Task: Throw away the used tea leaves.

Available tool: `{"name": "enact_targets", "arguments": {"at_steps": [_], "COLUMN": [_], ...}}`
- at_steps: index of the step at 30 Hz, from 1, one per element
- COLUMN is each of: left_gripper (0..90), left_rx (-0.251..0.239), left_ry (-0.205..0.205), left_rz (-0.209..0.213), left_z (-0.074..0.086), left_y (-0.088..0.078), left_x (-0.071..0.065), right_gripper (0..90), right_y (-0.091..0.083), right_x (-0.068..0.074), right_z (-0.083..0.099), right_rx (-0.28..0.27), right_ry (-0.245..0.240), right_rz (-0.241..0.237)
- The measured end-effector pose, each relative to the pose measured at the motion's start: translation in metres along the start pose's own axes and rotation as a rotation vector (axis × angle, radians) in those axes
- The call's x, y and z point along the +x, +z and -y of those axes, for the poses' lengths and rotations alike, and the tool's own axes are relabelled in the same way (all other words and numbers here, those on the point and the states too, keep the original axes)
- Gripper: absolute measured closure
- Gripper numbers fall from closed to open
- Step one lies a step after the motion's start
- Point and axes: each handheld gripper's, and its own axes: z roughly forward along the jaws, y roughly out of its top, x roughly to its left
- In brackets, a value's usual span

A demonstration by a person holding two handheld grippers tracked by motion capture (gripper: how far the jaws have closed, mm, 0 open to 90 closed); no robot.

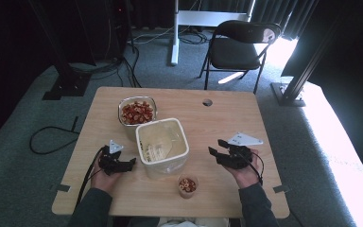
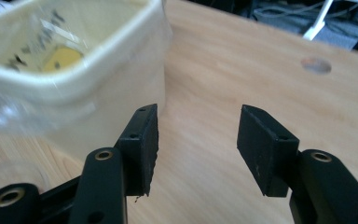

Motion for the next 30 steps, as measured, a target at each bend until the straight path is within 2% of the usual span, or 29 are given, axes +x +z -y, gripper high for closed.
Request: {"name": "enact_targets", "arguments": {"at_steps": [2,3,6,8,10,12,13,15,16,17,18,19,20,22,24,25,30], "left_gripper": [16.1,21.0,24.1,32.1,32.7,32.8,32.8,33.0,33.0,33.0,33.0,33.0,33.0,33.0,33.1,33.7,33.8], "left_rx": [-0.002,0.004,0.025,0.035,0.038,0.011,-0.006,-0.043,-0.062,-0.062,-0.096,-0.110,-0.134,-0.141,-0.166,-0.172,-0.210], "left_ry": [0.012,0.019,0.024,0.033,0.036,0.037,0.044,0.059,0.060,0.060,0.070,0.081,0.106,0.112,0.118,0.122,0.178], "left_rz": [0.009,0.017,0.025,0.034,0.062,0.105,0.119,0.146,0.167,0.167,0.204,0.225,0.258,0.275,0.354,0.379,0.455], "left_z": [0.002,0.002,0.005,0.007,0.010,0.014,0.016,0.020,0.022,0.022,0.025,0.026,0.029,0.030,0.033,0.033,0.029], "left_y": [-0.002,-0.004,-0.011,-0.016,-0.021,-0.030,-0.035,-0.045,-0.050,-0.050,-0.058,-0.062,-0.068,-0.070,-0.074,-0.075,-0.075], "left_x": [0.000,0.000,-0.001,-0.004,-0.007,-0.013,-0.016,-0.024,-0.028,-0.028,-0.036,-0.041,-0.052,-0.056,-0.067,-0.071,-0.087], "right_gripper": [47.5,47.5,47.6,47.4,47.3,46.8,46.8,46.2,46.2,46.2,46.2,45.8,45.2,44.9,44.9,44.7,44.4], "right_y": [0.002,0.004,0.006,0.010,0.012,0.017,0.017,0.023,0.023,0.023,0.024,0.026,0.028,0.029,0.031,0.032,0.036], "right_x": [-0.001,-0.001,0.000,0.005,0.007,0.013,0.013,0.021,0.021,0.021,0.024,0.030,0.037,0.040,0.047,0.050,0.059], "right_z": [0.011,0.022,0.032,0.047,0.052,0.066,0.066,0.078,0.078,0.078,0.081,0.085,0.088,0.089,0.092,0.093,0.096], "right_rx": [0.018,0.034,0.047,0.073,0.083,0.109,0.109,0.137,0.137,0.137,0.147,0.163,0.179,0.185,0.197,0.204,0.228], "right_ry": [0.000,0.001,-0.003,-0.012,-0.016,-0.019,-0.019,-0.004,-0.004,-0.004,-0.005,-0.009,-0.028,-0.038,-0.053,-0.059,-0.087], "right_rz": [0.011,0.011,0.009,-0.002,-0.004,-0.020,-0.020,-0.056,-0.056,-0.056,-0.064,-0.084,-0.098,-0.103,-0.115,-0.119,-0.145]}}
